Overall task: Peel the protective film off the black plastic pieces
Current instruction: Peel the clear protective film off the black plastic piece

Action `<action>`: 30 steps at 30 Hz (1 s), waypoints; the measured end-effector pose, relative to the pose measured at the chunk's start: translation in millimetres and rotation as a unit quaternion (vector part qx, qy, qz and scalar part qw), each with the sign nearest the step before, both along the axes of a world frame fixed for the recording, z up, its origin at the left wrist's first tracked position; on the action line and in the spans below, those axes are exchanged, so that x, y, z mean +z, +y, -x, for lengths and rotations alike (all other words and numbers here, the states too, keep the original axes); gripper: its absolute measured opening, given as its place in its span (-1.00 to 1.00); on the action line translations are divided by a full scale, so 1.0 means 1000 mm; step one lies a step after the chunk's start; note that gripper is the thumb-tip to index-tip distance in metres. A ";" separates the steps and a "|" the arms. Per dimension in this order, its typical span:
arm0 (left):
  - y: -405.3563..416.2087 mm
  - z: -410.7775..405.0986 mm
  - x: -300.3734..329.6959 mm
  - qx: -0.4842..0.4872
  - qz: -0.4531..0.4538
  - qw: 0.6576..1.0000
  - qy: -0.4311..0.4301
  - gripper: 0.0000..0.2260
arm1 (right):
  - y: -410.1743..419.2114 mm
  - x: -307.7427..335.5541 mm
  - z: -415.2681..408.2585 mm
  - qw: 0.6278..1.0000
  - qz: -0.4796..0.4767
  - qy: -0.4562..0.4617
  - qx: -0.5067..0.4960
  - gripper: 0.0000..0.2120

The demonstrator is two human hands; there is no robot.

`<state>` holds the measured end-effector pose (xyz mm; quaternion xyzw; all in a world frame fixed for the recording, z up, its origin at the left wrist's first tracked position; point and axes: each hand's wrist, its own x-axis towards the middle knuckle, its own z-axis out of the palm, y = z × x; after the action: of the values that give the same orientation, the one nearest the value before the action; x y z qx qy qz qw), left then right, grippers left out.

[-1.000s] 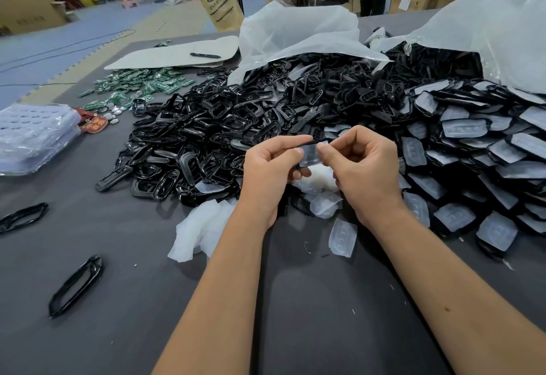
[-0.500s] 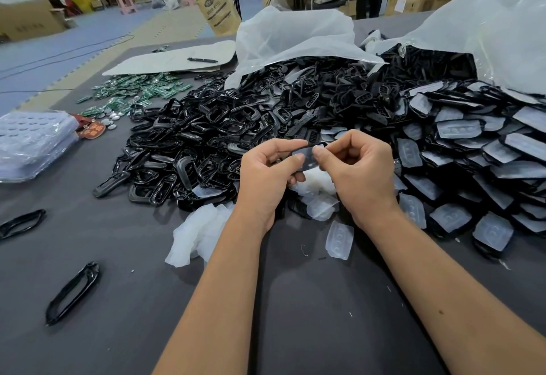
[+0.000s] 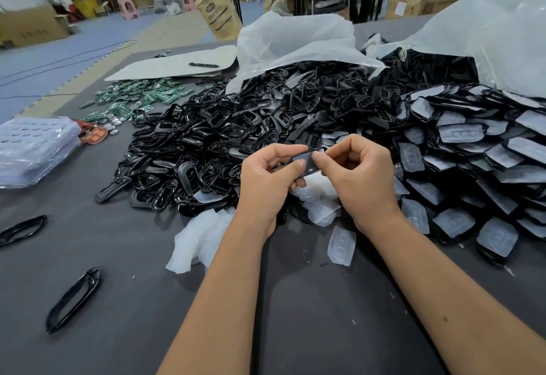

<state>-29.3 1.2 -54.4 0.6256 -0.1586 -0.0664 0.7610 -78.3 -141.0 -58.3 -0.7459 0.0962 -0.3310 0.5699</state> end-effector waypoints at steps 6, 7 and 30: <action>0.000 0.000 0.000 0.006 0.006 1.000 0.008 -0.81 | -0.003 -0.001 0.000 0.999 -0.043 0.019 0.021 -0.76; 0.001 0.001 0.000 0.006 0.007 1.000 0.011 -0.81 | -0.002 -0.001 0.000 0.998 -0.058 0.023 0.029 -0.77; 0.000 0.003 0.001 0.012 -0.004 1.000 0.007 -0.84 | -0.003 0.000 0.000 0.993 -0.090 0.016 0.079 -0.92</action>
<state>-31.9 1.6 -53.4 0.6298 -0.1453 -0.0622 0.7605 -78.1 -143.8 -58.7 -0.7021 0.0756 -0.2625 0.6576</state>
